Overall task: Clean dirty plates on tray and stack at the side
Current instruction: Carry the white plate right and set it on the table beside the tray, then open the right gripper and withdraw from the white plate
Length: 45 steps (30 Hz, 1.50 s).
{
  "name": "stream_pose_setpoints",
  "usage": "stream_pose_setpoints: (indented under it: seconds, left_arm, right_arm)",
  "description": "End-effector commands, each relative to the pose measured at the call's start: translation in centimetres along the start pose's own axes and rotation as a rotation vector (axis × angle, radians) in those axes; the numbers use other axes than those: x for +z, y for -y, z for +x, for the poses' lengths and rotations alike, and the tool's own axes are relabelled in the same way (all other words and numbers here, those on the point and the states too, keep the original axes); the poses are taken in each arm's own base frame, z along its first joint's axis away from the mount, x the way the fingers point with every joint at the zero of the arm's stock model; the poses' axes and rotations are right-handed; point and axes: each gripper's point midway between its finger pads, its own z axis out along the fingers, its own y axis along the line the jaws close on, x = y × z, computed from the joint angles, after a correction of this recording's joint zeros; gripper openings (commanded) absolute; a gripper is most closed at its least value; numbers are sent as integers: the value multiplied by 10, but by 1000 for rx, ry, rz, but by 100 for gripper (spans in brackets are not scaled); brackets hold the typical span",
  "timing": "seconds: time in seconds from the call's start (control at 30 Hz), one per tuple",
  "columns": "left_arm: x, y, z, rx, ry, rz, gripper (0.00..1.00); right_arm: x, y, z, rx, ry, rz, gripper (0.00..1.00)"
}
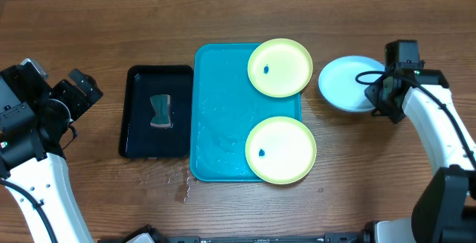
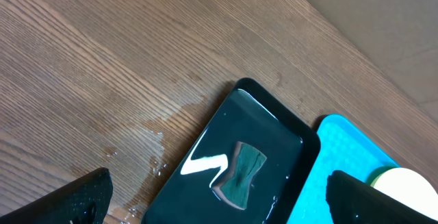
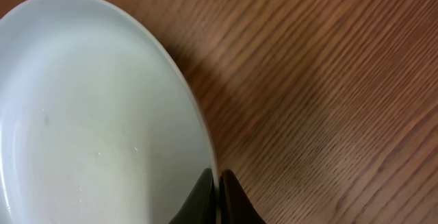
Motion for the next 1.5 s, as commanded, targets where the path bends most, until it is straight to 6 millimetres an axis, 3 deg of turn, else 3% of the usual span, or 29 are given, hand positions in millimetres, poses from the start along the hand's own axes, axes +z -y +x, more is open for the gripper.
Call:
stream_pose_setpoints:
  seconds: [0.0, 0.27, 0.47, 0.9, 1.03, 1.2, 1.37, 1.47]
  left_arm:
    - [-2, 2, -4, -8, 6, 14, 100]
    - [-2, 2, -4, -8, 6, 14, 100]
    - [-2, 2, -4, -8, 6, 14, 100]
    - [-2, 2, -4, -8, 6, 14, 100]
    - [-2, 2, -4, -8, 6, 14, 100]
    - [-2, 2, -4, -8, 6, 14, 100]
    - [-2, 2, -4, -8, 7, 14, 100]
    - [-2, 2, -4, -8, 6, 14, 100]
  right_arm:
    - [14, 5, 4, 4, 2, 28, 4]
    - [42, 8, 17, 10, 13, -3, 4]
    - [57, -7, 36, 2, -42, -128, 4]
    - [59, -6, 48, -26, -86, -140, 6]
    - [58, -9, 53, -57, -111, -161, 20]
    - [57, -13, 57, -84, -135, -189, 24]
    - [54, -20, 67, -158, -180, -243, 39]
    - [53, -21, 69, -163, -190, -248, 41]
